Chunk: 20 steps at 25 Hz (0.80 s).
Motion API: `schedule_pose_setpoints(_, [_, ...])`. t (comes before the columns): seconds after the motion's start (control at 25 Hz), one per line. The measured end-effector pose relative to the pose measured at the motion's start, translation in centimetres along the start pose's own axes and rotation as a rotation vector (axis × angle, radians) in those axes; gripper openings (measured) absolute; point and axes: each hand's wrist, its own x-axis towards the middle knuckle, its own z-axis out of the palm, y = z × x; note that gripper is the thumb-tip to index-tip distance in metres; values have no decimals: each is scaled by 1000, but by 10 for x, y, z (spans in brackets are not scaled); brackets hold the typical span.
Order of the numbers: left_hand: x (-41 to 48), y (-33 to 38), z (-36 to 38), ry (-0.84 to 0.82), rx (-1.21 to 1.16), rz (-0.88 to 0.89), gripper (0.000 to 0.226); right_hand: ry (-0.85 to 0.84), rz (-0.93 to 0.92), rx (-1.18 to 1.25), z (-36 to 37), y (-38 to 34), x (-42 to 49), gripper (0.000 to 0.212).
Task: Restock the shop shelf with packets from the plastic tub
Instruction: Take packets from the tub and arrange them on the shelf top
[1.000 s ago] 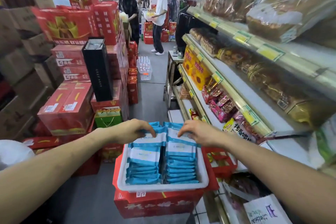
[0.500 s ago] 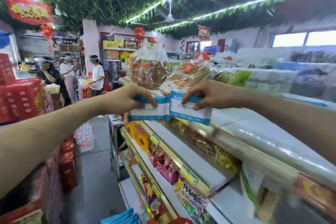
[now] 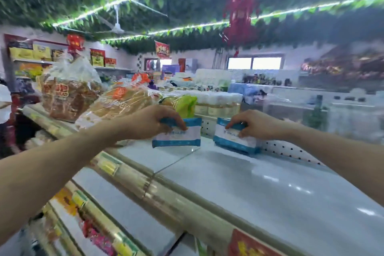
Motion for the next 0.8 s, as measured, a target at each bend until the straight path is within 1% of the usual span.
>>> schedule_pose_setpoints(0.16, [25,-10,12,-24,-13,8,44,-12,16,-46,16,25,16,42])
schedule_pose_setpoints(0.28, [33,-21,14,-46,-14,29,45,-63,6,-47,24,27,21,42])
schedule_pose_setpoints(0.36, [38,-27,16,-62,-25,28,45,-106,-12,-131,28,28,22,43])
schedule_pose_setpoints(0.44, [45,-30,19,-74,-63,21,45,-120,-19,-277,32,29,21,42])
schedule_pose_setpoints(0.52, [54,-30,26,-92,-85,34,46,-100,-6,-376,32,28,17,40])
schedule_pose_setpoints(0.6, [66,-27,35,-119,-85,63,45,-95,3,-409,32,27,13,41])
schedule_pose_setpoints(0.72, [92,-22,55,-157,-75,132,42,-64,23,-399,24,27,3,45])
schedule_pose_setpoints(0.8, [111,-17,72,-178,-85,163,41,14,71,-365,13,29,-4,47])
